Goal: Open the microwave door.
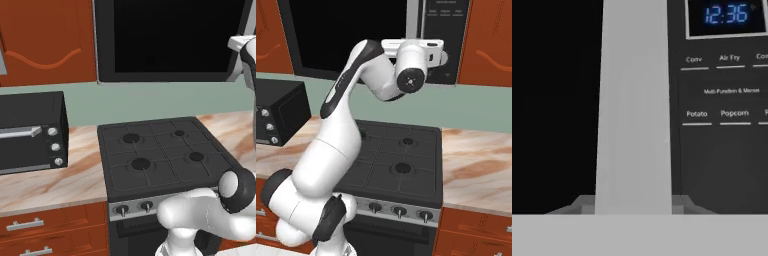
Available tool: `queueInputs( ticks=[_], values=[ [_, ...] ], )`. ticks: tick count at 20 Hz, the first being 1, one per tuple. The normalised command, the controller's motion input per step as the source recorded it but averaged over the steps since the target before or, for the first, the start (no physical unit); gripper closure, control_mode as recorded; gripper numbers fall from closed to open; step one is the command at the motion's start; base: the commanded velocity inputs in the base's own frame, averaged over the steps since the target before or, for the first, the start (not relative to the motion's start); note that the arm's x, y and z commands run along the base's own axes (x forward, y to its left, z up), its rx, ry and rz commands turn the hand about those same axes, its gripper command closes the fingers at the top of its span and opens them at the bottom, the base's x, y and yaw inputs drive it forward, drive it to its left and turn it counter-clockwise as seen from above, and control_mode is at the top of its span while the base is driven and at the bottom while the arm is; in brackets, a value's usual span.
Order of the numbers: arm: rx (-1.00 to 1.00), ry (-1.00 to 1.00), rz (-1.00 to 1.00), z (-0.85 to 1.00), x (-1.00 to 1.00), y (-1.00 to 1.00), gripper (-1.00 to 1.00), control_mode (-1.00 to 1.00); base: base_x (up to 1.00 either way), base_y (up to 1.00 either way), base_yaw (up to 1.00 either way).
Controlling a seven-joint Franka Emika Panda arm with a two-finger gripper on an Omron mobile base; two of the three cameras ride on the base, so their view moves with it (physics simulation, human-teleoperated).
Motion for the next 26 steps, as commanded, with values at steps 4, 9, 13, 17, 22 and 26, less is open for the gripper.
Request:
queueInputs(
  ticks=[4, 9, 13, 17, 22, 26],
  values=[
    [0.00, -0.05, 0.00, 0.45, -1.00, 0.00, 1.00, -1.00, 0.00, 0.00, 0.00],
    [0.00, 0.02, -0.03, 0.65, -1.00, 0.00, 1.00, -1.00, 0.00, 0.00, 0.00],
    [0.00, 0.07, -0.07, 0.58, -1.00, 0.01, 1.00, -1.00, 0.00, 0.00, 0.00],
    [0.00, 0.07, -0.10, 0.50, -1.00, 0.14, 1.00, -1.00, 0.00, 0.00, 0.00],
    [-0.05, 0.07, -0.11, 0.26, -1.00, 0.37, -1.00, -1.00, 0.00, 0.00, 0.00],
    [-0.05, 0.01, -0.02, -0.16, -1.00, 0.09, -1.00, -1.00, 0.00, 0.00, 0.00]
  ],
)
